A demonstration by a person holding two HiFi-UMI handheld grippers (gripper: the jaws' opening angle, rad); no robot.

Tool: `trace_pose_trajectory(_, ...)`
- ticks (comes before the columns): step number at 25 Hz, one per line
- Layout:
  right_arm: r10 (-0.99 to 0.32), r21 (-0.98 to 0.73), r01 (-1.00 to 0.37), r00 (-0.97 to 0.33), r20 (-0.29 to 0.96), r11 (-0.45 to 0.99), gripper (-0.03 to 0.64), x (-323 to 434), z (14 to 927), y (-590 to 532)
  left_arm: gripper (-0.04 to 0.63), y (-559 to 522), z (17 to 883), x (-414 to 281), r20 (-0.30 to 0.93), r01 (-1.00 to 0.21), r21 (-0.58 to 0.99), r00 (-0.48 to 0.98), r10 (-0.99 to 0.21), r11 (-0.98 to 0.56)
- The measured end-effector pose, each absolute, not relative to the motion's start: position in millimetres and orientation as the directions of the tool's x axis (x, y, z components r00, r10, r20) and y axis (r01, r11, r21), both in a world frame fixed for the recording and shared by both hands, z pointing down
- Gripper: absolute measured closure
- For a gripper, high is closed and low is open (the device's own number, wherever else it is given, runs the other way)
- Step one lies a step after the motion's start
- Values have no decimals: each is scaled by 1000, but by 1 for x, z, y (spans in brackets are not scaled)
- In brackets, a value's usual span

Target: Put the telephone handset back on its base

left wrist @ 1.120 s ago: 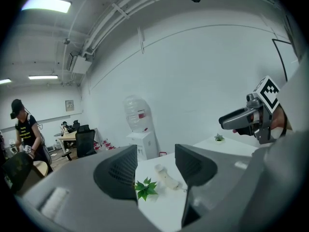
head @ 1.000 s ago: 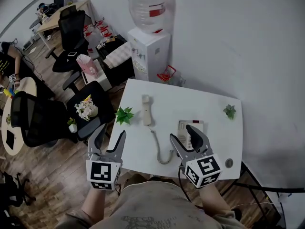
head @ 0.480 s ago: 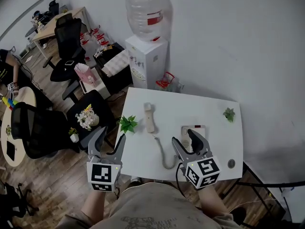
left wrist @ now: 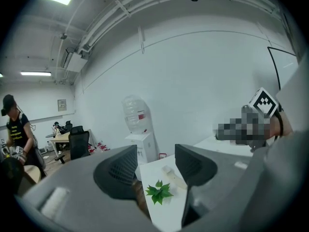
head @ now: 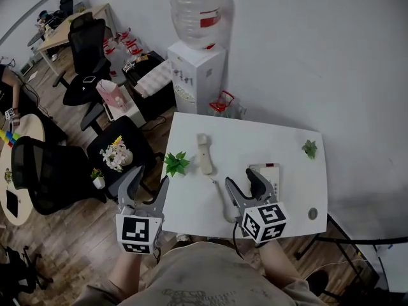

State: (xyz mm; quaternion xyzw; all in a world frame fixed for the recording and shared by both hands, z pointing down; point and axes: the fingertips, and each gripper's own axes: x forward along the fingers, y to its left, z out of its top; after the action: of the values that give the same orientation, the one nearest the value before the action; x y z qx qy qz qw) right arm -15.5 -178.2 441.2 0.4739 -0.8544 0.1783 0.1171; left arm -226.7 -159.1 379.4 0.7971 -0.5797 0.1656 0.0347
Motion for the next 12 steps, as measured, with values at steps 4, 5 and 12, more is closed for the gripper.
trace_pose_trajectory(4,-747,-191,-859,-508,428,475,322,-36,473,-191,353,-161,395,-241,329,-937,-140,261,-907,-320)
trace_pose_trajectory(5,-739,-194,-860,-506,445,472,319,-41,483,-193,353,-161,398,-244,335,-938,-138,258,-906,-318)
trace_pose_trajectory(12,-688,-244,-868,-493,533,433,310,-70,553,-215,352,-167,426,-257,396,-938,-142,240,-887,-317)
